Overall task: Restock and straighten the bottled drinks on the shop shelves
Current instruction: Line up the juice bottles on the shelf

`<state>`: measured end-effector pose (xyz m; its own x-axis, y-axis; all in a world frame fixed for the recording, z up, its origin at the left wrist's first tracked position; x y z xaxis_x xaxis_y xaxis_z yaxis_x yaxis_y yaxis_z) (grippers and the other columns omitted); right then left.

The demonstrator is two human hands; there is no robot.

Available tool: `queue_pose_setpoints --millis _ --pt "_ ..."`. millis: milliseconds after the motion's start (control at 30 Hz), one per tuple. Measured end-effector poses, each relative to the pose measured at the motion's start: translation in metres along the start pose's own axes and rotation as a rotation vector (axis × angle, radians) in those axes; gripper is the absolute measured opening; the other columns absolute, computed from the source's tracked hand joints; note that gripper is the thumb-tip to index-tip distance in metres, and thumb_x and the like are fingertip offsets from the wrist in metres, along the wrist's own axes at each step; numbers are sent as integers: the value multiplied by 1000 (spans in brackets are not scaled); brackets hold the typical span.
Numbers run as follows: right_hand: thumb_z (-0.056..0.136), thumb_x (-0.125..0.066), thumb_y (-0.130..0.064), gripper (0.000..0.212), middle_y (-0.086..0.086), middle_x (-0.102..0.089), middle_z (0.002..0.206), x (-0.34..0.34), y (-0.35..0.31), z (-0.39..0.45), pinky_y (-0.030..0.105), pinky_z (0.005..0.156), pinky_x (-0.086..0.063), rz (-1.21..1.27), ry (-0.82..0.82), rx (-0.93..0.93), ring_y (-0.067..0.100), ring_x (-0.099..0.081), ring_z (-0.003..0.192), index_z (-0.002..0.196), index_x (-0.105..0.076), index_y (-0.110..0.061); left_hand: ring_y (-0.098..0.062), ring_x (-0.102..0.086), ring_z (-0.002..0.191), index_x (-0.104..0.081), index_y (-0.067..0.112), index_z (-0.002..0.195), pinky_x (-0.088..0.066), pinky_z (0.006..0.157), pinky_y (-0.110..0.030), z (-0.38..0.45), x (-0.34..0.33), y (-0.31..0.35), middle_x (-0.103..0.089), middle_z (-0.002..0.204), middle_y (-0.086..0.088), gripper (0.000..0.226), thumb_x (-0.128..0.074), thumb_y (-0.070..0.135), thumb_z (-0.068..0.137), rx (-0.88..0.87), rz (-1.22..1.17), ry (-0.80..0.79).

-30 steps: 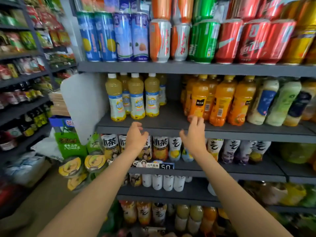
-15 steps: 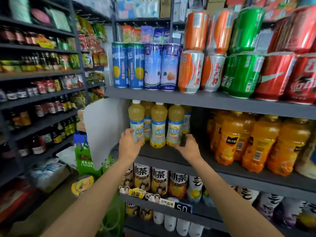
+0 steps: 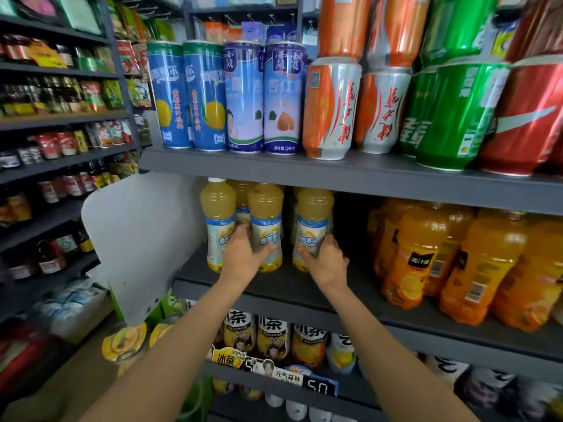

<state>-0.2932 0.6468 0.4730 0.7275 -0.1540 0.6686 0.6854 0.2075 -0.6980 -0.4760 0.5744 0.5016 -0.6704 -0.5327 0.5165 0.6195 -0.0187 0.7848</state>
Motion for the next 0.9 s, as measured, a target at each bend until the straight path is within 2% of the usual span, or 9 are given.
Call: queue_pose_setpoints --millis 100,200,333,500,700,900 --pt "85 -63 -36 48 13 -55 120 18 16 -9 42 95 -36 -17 111 -75 29 -52 114 116 -45 -4 -27 -53 116 -46 7 123 -42 98 -46 7 -4 3 -58 122 -11 52 -71 23 80 19 -9 -15" --pt "85 -62 -37 47 13 -56 119 28 21 -19 42 93 -38 -65 159 -110 30 -52 114 114 -45 -4 -29 -52 118 -45 6 124 -40 100 -40 12 -7 2 -57 125 -12 51 -69 20 82 45 -17 -21" --pt "84 -65 -35 51 14 -56 120 29 18 -29 44 90 -45 -42 163 -97 30 -53 112 116 -44 -2 -28 -52 119 -46 5 122 -40 98 -38 19 -9 -1 -57 125 -12 51 -70 20 80 27 -47 -100" --pt "81 -70 -32 49 15 -59 116 29 12 -33 39 84 -47 3 133 -105 30 -57 108 113 -48 -1 -27 -50 121 -42 6 128 -40 98 -36 20 -6 1 -54 131 -11 56 -69 21 81 -39 25 -230" --pt "80 -71 -30 48 14 -62 112 22 9 -19 38 80 -48 23 82 -136 30 -60 104 113 -49 -3 -26 -52 118 -46 4 120 -42 94 -35 16 1 4 -55 128 -12 47 -68 23 82 -58 139 -208" --pt "86 -64 -27 44 14 -56 121 20 18 4 40 84 -47 53 180 -277 31 -55 110 119 -43 -6 -25 -53 118 -47 7 119 -43 94 -35 18 0 1 -56 128 -9 47 -67 26 82 -49 169 -217"
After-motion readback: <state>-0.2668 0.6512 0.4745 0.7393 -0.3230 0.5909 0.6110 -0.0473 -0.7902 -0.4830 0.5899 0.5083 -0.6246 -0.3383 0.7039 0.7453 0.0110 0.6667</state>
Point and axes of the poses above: each hand's wrist, its own z-axis towards the middle knuckle, its own x-axis out of the back of the hand, y = z × x, the point moved 9 cm from there along z, towards the middle knuckle
